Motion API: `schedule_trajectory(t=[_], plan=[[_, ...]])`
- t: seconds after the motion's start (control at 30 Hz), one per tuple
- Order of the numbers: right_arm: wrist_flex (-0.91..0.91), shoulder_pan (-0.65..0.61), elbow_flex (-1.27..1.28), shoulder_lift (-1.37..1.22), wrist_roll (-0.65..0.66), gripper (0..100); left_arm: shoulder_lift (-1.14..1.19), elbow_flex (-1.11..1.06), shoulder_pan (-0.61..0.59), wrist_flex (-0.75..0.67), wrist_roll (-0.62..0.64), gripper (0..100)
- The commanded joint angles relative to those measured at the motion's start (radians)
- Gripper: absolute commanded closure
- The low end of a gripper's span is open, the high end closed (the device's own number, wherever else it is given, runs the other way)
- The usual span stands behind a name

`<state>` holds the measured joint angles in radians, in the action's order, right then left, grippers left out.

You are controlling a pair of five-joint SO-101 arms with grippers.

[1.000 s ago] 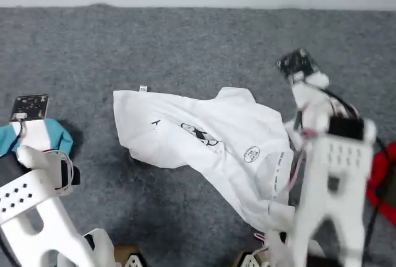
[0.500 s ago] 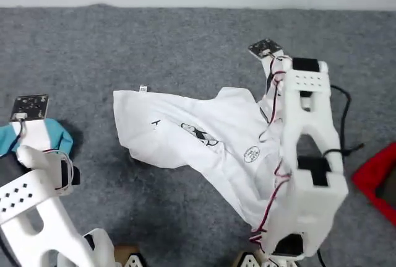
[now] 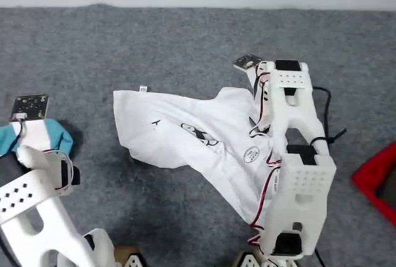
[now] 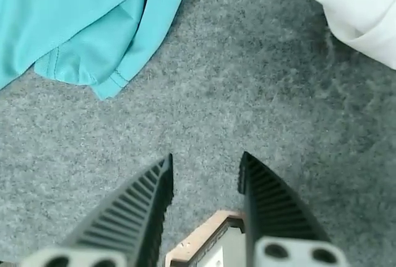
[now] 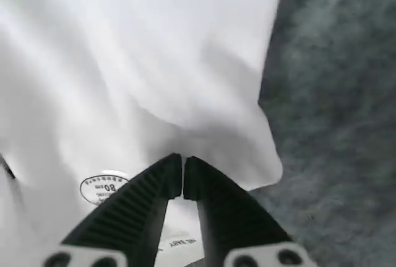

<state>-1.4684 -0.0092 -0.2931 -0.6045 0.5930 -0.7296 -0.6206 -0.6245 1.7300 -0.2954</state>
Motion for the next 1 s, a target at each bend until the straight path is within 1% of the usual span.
schedule_trajectory(t=[0.0, 0.1, 0.2, 0.33, 0.43, 0.5, 0.6, 0.77, 0.87, 0.97], plan=[[0.001, 0.030, -0.049, 0.042, 0.011, 98.9, -0.012, 0.002, 0.000, 0.021, -0.009, 83], [0.053, 0.077, -0.081, 0.053, 0.011, 98.9, -0.012, 0.002, 0.000, 0.021, -0.009, 83], [0.101, 0.125, -0.169, 0.045, 0.011, 98.9, -0.012, 0.002, 0.000, 0.021, -0.009, 83], [0.216, 0.163, -0.247, 0.041, 0.015, 99.0, -0.012, 0.002, 0.000, 0.021, -0.009, 83], [0.229, 0.170, -0.321, -0.015, 0.074, 99.0, -0.012, 0.002, 0.000, 0.021, -0.009, 83], [0.147, 0.162, -0.370, -0.064, 0.081, 98.7, -0.012, 0.002, 0.000, 0.021, -0.009, 83], [-0.045, 0.110, -0.450, -0.125, 0.083, 95.9, -0.012, 0.002, 0.000, 0.021, -0.009, 83], [-0.282, 0.033, -0.563, -0.176, 0.083, 77.0, -0.012, 0.002, 0.000, 0.021, -0.009, 83], [-0.331, -0.005, -0.572, -0.173, 0.083, 66.8, -0.012, 0.002, 0.000, 0.021, -0.009, 83], [-0.326, -0.022, -0.557, -0.183, 0.086, 63.4, -0.012, 0.002, 0.000, 0.021, -0.009, 83]])
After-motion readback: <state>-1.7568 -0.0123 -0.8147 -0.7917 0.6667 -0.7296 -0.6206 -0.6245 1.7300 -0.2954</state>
